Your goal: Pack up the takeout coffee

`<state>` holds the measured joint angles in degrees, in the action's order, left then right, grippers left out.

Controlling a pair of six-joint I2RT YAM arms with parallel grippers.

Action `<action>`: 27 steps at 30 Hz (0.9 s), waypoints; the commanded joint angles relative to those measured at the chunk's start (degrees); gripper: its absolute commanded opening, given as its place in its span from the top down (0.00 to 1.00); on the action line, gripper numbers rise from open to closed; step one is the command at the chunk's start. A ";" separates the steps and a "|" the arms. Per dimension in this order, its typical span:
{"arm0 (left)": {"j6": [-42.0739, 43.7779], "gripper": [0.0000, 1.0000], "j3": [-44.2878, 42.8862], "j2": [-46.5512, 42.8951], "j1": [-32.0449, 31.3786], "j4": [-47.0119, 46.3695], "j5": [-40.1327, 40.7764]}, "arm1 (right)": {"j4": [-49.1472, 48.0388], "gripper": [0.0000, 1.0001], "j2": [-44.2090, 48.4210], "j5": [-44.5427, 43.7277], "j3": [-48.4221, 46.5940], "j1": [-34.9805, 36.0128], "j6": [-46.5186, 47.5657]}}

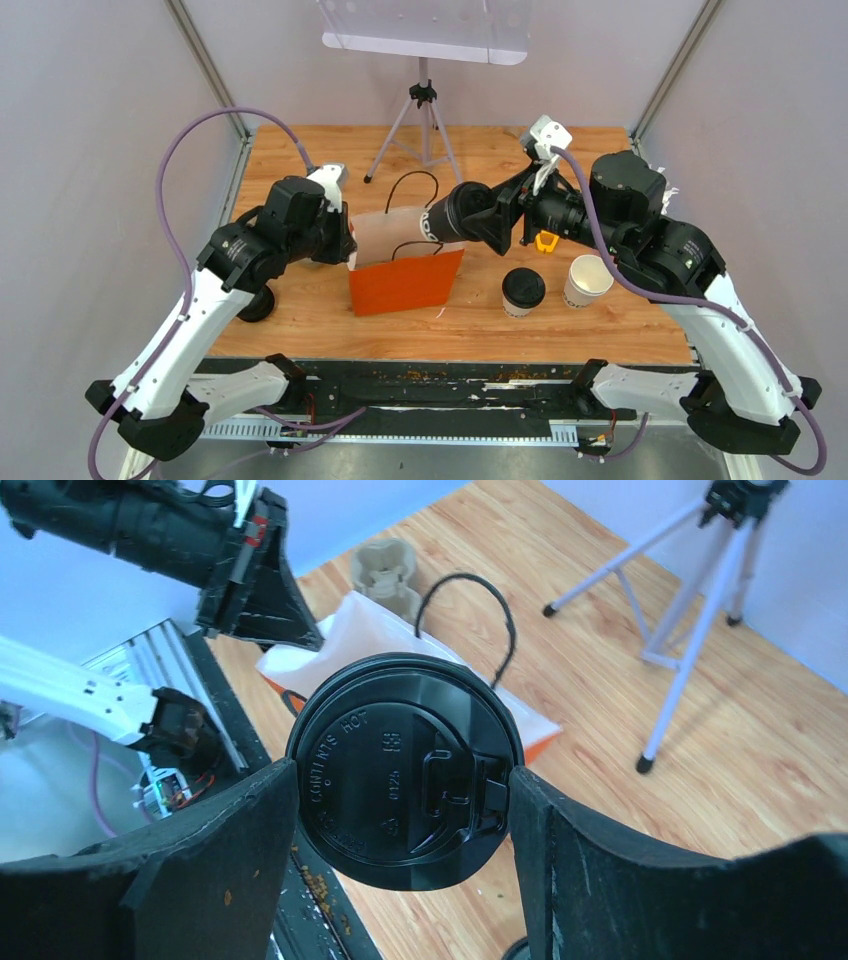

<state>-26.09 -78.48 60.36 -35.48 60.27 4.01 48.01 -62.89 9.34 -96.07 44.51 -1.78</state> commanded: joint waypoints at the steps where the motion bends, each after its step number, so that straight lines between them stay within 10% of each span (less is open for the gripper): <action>1: 3.59 1.00 0.09 -2.76 0.19 -2.95 -5.90 | -5.41 0.31 -0.01 -1.81 -0.69 3.81 1.27; 11: 5.44 0.99 3.23 -3.88 0.17 -2.46 -10.03 | -7.28 0.31 -4.06 -3.27 2.18 11.76 7.29; 27: 2.66 0.64 1.26 -7.10 0.18 2.25 4.80 | -12.30 0.28 -10.27 -5.51 8.41 17.39 18.99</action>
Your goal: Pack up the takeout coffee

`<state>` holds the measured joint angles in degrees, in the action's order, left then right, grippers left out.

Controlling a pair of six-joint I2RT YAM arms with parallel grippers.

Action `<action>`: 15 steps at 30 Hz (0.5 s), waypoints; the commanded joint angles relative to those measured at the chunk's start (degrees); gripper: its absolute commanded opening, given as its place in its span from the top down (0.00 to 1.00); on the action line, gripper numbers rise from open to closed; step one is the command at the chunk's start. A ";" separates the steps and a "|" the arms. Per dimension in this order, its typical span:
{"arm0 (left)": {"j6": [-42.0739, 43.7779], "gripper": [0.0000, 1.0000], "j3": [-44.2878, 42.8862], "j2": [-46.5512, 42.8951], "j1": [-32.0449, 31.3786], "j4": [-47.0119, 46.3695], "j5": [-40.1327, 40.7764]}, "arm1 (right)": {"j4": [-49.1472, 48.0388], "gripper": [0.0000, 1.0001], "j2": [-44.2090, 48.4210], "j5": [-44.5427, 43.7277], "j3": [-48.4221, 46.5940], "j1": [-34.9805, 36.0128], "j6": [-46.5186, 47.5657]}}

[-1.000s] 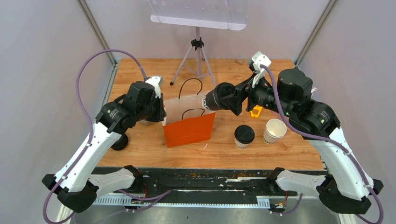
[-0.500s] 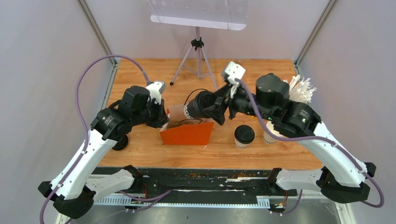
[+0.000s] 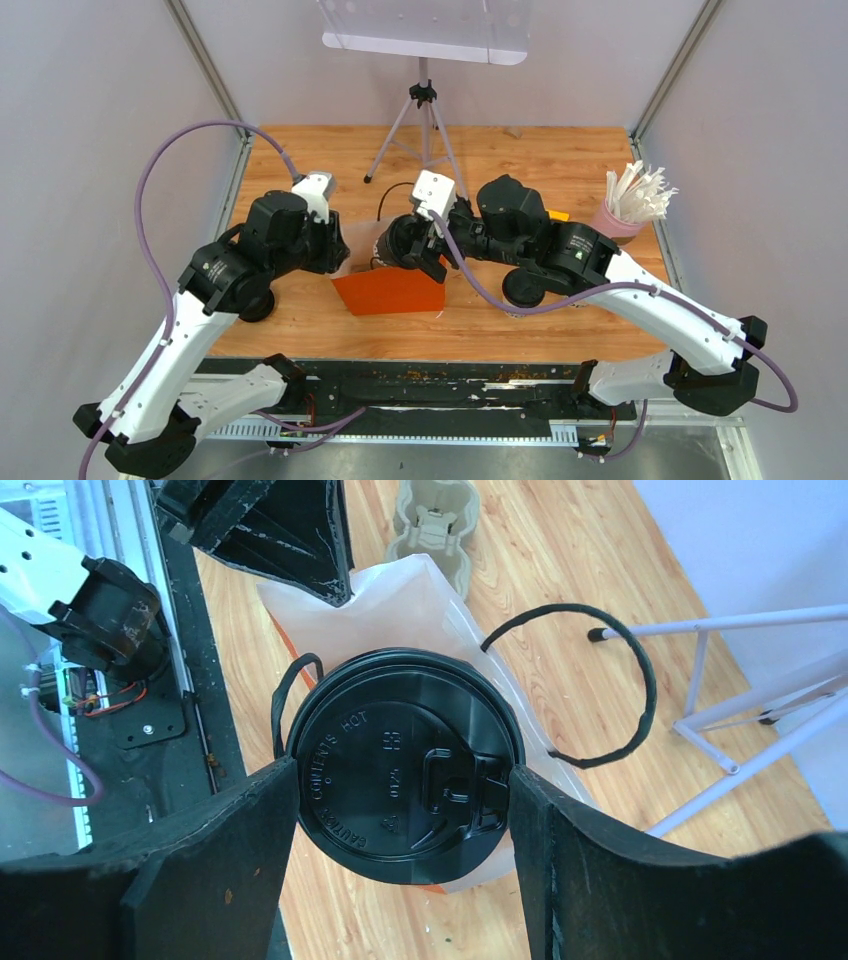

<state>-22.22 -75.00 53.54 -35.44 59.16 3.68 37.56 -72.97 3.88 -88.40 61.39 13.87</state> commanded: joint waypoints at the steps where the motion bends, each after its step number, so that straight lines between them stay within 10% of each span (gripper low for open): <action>1: -2.09 0.60 -3.14 -0.06 0.11 4.82 6.17 | -1.93 0.28 -0.24 0.18 1.30 0.70 3.74; 15: -6.25 0.37 -7.69 -1.90 0.13 12.98 6.28 | -3.20 0.28 -2.05 -1.98 4.00 8.40 11.36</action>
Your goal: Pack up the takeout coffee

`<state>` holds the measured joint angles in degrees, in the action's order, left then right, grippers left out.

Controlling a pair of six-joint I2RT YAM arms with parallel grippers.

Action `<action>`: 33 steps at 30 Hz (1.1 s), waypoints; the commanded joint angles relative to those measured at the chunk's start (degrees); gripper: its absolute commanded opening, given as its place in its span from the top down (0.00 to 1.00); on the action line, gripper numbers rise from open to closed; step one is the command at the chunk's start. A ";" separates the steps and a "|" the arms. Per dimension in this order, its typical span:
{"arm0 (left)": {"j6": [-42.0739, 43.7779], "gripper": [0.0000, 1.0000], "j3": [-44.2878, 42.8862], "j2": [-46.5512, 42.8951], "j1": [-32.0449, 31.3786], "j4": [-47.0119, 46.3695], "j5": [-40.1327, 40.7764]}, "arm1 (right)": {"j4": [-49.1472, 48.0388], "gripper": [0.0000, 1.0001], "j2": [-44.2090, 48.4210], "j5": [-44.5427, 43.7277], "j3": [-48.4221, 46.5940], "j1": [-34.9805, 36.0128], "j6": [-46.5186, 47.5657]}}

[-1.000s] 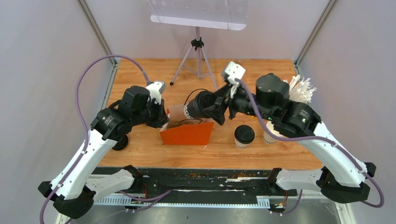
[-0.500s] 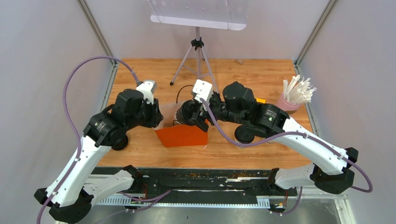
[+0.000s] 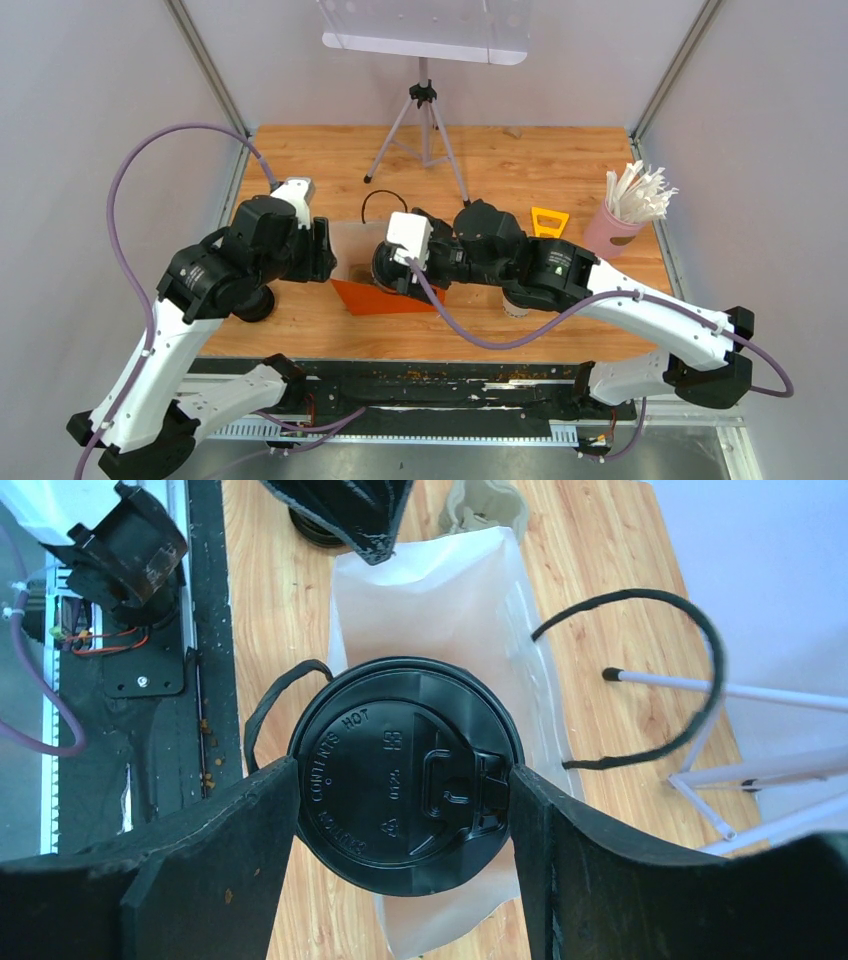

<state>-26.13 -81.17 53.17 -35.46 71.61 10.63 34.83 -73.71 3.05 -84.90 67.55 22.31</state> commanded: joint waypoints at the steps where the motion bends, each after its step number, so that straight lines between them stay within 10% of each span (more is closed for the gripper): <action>1: -2.62 0.37 -1.24 -1.79 0.17 0.16 -0.84 | -0.51 0.28 -1.46 -1.38 0.79 2.79 3.06; 19: 2.02 0.44 4.53 0.03 0.17 -2.72 2.60 | -2.51 0.28 -2.20 -8.70 3.71 5.86 5.55; 26: 6.52 0.89 7.34 -1.83 0.17 -12.17 -5.07 | -4.08 0.28 -0.84 -10.99 4.98 5.88 6.35; 33: 10.34 1.00 11.24 -4.05 0.20 -19.84 -12.59 | -8.19 0.27 -1.44 -14.10 6.33 5.77 8.80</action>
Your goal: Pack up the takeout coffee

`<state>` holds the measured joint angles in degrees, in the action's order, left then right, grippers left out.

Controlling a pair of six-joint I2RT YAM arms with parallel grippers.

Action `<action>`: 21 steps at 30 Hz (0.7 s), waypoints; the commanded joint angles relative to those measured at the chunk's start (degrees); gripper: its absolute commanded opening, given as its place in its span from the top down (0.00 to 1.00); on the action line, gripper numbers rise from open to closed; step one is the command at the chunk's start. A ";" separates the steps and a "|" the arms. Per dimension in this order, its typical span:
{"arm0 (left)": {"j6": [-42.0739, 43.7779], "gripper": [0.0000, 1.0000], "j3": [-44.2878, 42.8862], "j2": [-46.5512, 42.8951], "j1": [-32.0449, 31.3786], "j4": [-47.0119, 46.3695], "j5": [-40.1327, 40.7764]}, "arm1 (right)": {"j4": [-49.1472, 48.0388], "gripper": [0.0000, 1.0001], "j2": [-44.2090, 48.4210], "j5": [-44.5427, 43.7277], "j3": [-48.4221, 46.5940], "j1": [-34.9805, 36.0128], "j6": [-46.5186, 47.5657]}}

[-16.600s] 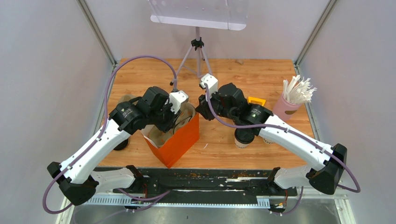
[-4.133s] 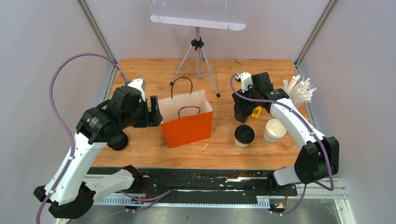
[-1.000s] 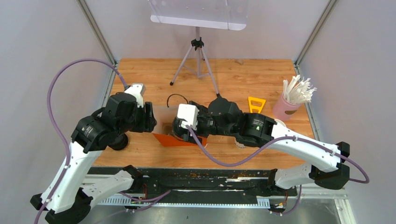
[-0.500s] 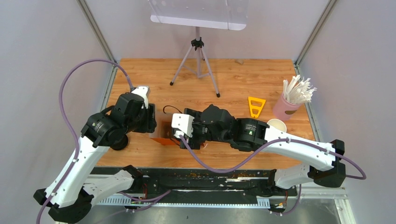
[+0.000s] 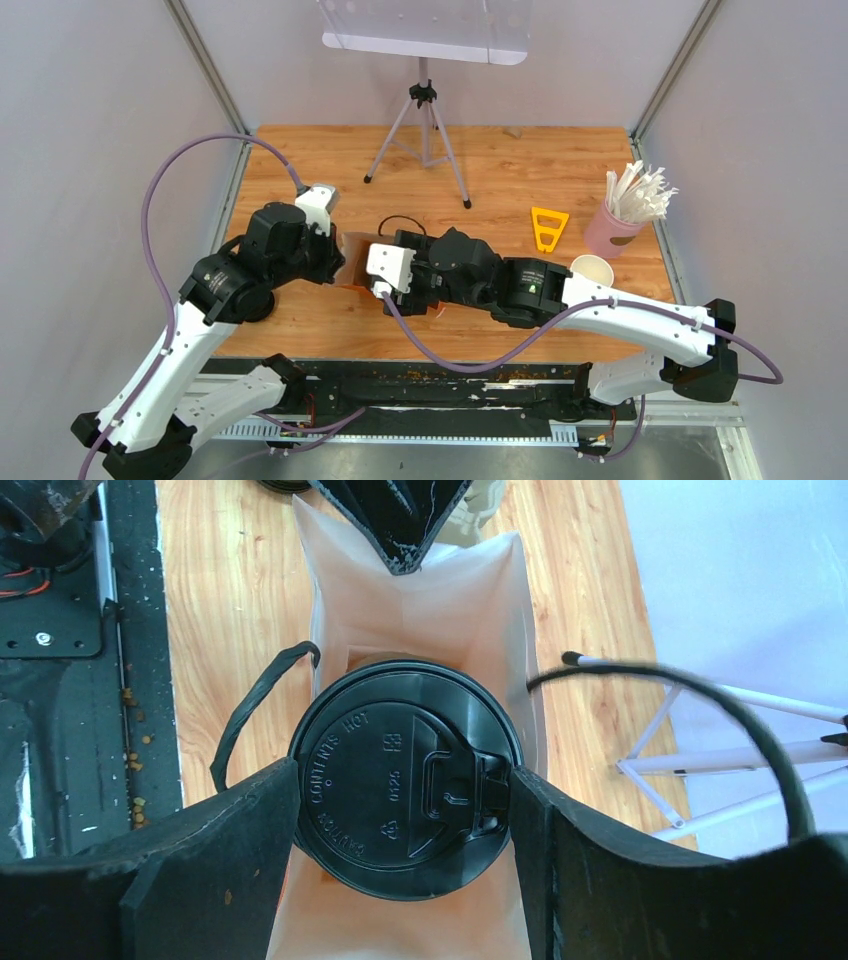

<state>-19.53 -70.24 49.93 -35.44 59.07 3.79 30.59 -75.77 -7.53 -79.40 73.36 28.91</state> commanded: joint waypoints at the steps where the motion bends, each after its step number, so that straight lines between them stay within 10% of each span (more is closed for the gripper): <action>1: 3.94 1.00 0.42 -0.82 0.18 -7.57 -6.08 | -4.12 0.27 0.43 -3.88 0.56 -0.10 2.30; 21: 6.51 1.00 6.35 -4.88 0.16 -12.86 -5.57 | -2.45 0.27 3.45 -1.12 -0.02 -5.10 4.25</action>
<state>-15.51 -65.54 47.20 -35.42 51.44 -0.45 28.86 -74.50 -9.30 -79.02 69.36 32.51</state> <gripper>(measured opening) 0.006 0.740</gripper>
